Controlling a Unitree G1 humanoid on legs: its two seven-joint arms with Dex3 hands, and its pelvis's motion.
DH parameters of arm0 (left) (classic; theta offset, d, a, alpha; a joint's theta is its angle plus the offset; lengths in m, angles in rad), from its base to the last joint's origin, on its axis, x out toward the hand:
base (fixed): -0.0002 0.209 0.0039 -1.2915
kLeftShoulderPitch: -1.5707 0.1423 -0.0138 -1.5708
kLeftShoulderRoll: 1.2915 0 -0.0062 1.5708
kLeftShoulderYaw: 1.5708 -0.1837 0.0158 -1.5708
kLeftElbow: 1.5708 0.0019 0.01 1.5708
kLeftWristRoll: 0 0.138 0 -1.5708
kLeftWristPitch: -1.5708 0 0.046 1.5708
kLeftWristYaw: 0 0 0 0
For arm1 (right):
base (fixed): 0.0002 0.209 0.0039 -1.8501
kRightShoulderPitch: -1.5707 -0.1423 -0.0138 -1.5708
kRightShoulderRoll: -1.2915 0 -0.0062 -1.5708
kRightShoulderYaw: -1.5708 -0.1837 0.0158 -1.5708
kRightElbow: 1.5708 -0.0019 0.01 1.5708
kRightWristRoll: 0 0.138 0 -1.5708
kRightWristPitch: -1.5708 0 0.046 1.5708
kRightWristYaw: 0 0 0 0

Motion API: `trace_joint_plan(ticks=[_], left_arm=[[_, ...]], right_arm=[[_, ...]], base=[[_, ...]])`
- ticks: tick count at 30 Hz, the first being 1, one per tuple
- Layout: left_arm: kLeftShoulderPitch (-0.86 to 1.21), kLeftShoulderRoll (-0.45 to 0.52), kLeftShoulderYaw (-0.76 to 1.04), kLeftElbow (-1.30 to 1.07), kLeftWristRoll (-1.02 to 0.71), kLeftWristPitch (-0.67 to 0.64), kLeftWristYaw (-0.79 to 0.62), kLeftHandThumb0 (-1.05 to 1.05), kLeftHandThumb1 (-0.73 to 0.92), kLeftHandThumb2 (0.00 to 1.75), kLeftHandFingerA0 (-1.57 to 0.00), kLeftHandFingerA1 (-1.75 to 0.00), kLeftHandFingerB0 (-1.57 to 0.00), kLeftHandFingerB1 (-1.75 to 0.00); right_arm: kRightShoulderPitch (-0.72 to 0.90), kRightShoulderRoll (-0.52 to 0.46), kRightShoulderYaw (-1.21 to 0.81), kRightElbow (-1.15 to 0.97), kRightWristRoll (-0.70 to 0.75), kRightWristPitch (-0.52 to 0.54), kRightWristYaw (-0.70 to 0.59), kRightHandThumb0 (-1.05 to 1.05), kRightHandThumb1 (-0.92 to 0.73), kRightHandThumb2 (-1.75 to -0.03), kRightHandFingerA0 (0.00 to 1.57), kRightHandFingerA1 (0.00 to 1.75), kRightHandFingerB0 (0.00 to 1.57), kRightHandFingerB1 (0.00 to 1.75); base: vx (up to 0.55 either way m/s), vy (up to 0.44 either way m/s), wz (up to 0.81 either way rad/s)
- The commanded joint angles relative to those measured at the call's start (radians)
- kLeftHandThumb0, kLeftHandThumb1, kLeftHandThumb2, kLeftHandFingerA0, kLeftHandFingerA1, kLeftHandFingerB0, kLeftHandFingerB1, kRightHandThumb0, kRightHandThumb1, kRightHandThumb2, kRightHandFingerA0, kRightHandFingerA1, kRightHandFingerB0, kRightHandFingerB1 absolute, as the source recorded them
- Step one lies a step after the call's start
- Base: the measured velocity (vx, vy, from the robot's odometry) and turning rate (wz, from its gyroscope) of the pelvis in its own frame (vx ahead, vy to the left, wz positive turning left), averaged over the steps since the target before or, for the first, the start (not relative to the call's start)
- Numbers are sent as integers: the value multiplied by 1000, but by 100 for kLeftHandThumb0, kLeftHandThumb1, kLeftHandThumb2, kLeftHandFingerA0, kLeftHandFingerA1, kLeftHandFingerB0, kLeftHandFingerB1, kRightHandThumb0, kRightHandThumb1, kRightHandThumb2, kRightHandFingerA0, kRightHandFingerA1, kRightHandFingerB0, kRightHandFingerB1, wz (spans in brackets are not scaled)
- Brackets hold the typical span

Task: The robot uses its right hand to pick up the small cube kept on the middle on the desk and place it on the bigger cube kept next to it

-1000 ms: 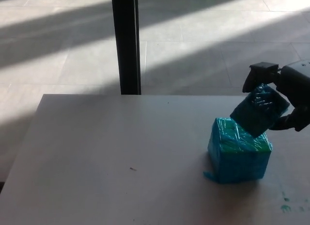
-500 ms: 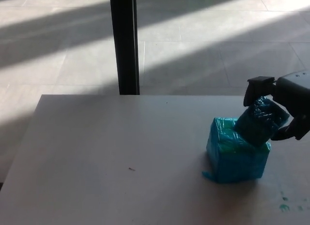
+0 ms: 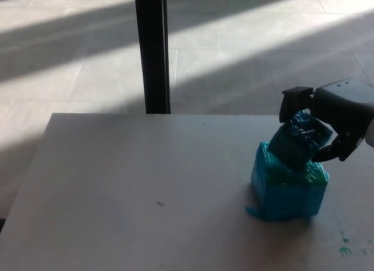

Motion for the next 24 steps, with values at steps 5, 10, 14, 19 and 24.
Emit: trace_joint_plan(ticks=[5,10,14,19,24], left_arm=[[7,13,2,-9,5,-10,13,-94,78,122,-26,-57,-29,-50],[9,12,6,-12,4,-8,19,-94,92,72,-27,-48,-35,-38],[9,12,6,-21,2,1,12,-96,92,76,-27,-48,-35,-39],[-2,12,6,-15,3,1,22,-97,92,75,-32,-49,-37,-40],[-6,19,-7,4,15,-19,4,-93,79,122,-28,-57,-26,-49]], right_arm=[[18,-46,10,4,-47,-11,-34,-37,-48,-91,112,133,82,110],[16,-46,16,-2,-49,18,8,-37,-48,-91,110,132,82,111],[21,-29,12,-11,-39,41,29,-30,-68,-65,76,155,70,62],[24,-6,17,-41,-28,87,98,-40,-70,-62,82,128,28,31],[33,-5,29,-96,-46,130,166,-53,-65,-59,32,44,4,29]], base=[[0,0,0],[0,0,0],[0,0,0],[0,0,0],[0,0,0]])
